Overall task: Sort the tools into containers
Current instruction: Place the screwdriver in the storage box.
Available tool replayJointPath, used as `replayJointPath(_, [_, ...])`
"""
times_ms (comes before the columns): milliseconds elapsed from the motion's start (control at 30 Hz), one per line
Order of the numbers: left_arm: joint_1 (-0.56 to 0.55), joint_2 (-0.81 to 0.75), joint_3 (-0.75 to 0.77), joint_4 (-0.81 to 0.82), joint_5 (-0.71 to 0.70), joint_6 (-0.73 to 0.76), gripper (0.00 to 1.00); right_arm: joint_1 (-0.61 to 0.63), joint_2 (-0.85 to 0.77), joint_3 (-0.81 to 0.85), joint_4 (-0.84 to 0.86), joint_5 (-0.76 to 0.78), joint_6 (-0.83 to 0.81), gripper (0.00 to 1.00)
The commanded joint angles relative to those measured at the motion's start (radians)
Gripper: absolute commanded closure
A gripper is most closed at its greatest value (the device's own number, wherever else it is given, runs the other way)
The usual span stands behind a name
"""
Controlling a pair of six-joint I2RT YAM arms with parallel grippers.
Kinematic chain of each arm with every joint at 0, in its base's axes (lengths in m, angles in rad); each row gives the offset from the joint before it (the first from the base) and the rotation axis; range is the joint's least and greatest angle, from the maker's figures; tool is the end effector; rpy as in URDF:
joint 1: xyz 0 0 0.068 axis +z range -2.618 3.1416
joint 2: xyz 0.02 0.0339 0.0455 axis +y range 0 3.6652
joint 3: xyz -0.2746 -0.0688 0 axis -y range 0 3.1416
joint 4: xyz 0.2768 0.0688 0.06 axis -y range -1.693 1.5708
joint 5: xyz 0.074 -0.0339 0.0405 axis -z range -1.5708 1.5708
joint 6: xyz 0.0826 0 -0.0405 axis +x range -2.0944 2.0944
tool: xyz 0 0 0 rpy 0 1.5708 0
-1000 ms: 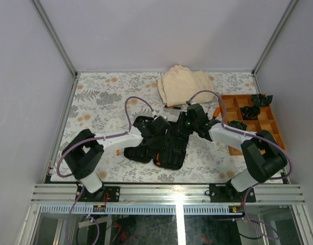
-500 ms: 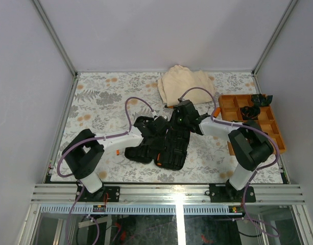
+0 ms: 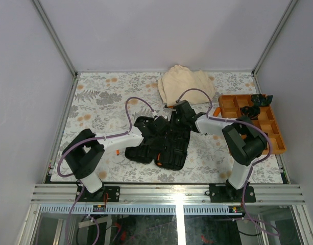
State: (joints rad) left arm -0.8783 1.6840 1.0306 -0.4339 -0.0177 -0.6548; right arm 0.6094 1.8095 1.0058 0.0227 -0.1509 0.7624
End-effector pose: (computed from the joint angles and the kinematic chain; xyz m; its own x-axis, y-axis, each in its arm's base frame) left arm 0.2438 -0.2916 0.1271 -0.9138 0.1479 -0.3783 0.2620 0.9263 -0.2707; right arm 0.3461 0.2568 0.1131 -0.8688 0.2263 -0.4405 -0.0738 0.8204 0.5670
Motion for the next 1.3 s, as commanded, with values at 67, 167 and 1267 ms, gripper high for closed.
replayJointPath(67, [-0.022, 0.048, -0.006, 0.014, 0.053, -0.006, 0.89, 0.012, 0.047, 0.106, -0.091, -0.003, -0.028, 0.84])
replayJointPath(167, [-0.022, 0.049, -0.007, 0.018, 0.053, -0.008, 0.89, 0.012, 0.066, 0.127, -0.137, 0.003, -0.041, 0.9])
replayJointPath(1267, [0.01, -0.097, 0.115, -0.047, -0.006, 0.048, 0.66, 0.018, -0.563, -0.133, -0.198, 0.364, -0.144, 0.58])
